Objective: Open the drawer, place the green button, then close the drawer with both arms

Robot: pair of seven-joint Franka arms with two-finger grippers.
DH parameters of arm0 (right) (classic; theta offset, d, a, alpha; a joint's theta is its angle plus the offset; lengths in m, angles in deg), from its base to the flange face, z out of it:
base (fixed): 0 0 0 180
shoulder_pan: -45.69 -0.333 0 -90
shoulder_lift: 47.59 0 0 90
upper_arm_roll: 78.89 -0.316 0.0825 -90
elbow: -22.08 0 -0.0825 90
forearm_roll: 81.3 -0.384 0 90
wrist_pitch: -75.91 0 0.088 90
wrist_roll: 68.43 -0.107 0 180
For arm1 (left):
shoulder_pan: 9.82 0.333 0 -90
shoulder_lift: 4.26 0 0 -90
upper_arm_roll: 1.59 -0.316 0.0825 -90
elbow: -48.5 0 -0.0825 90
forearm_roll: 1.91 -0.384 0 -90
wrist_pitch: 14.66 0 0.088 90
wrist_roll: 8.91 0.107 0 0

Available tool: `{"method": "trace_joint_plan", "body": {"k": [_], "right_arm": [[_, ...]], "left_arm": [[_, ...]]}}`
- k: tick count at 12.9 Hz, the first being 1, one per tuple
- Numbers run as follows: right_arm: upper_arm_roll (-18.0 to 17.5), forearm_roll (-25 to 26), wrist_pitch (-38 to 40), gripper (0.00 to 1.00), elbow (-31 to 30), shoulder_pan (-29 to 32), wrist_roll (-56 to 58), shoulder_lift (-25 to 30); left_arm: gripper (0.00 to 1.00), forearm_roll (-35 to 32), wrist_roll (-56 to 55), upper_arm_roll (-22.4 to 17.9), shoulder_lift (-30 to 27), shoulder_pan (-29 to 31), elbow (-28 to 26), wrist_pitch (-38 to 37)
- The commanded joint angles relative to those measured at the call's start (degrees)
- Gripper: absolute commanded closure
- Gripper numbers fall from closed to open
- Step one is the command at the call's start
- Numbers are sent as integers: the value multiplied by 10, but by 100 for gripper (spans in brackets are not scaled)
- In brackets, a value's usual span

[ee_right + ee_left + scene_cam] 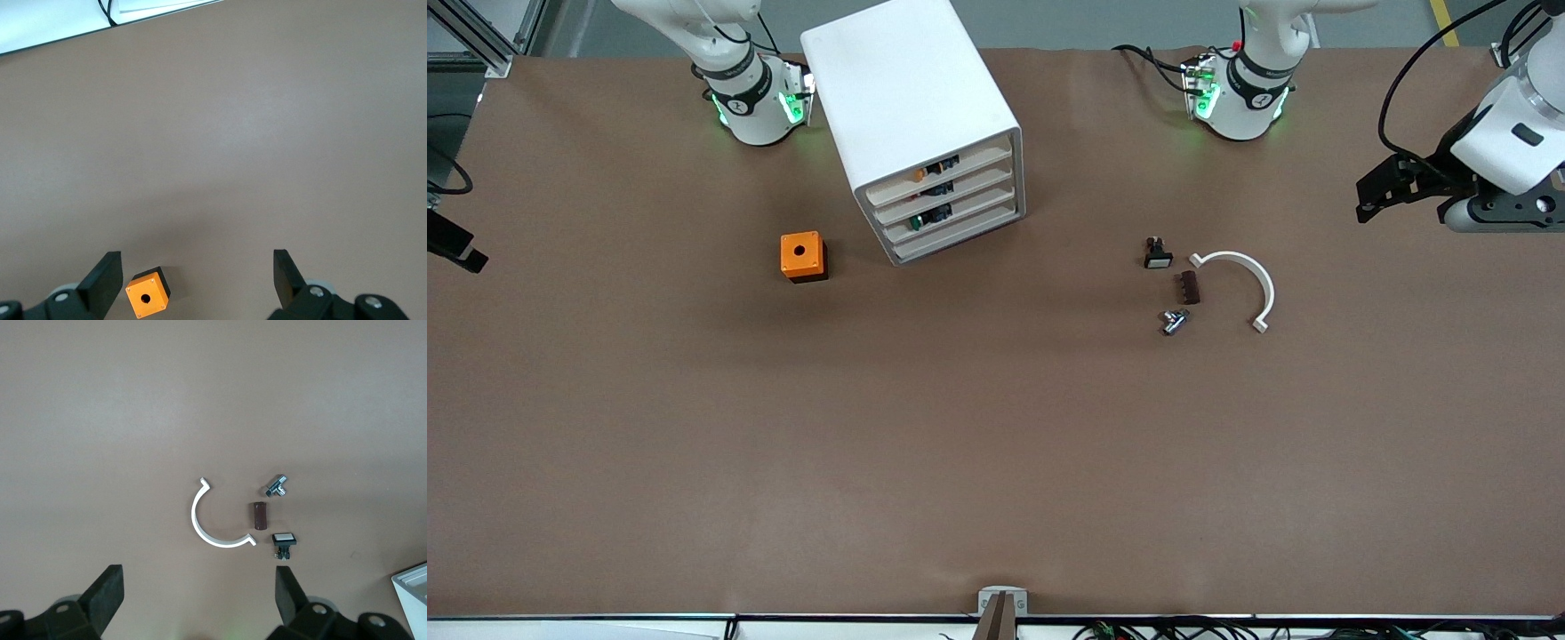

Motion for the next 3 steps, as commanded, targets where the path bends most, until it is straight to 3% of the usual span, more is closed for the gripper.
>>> {"method": "trace_joint_plan", "body": {"k": [1,3], "right_arm": [[-8,0,10,0,0,4,-2,12],[-22,-1,16,0,0,15,-2,12]], "left_arm": [[0,-9,9,1,6,7,18,-3],[0,-9,8,1,8,7,24,-3]]}}
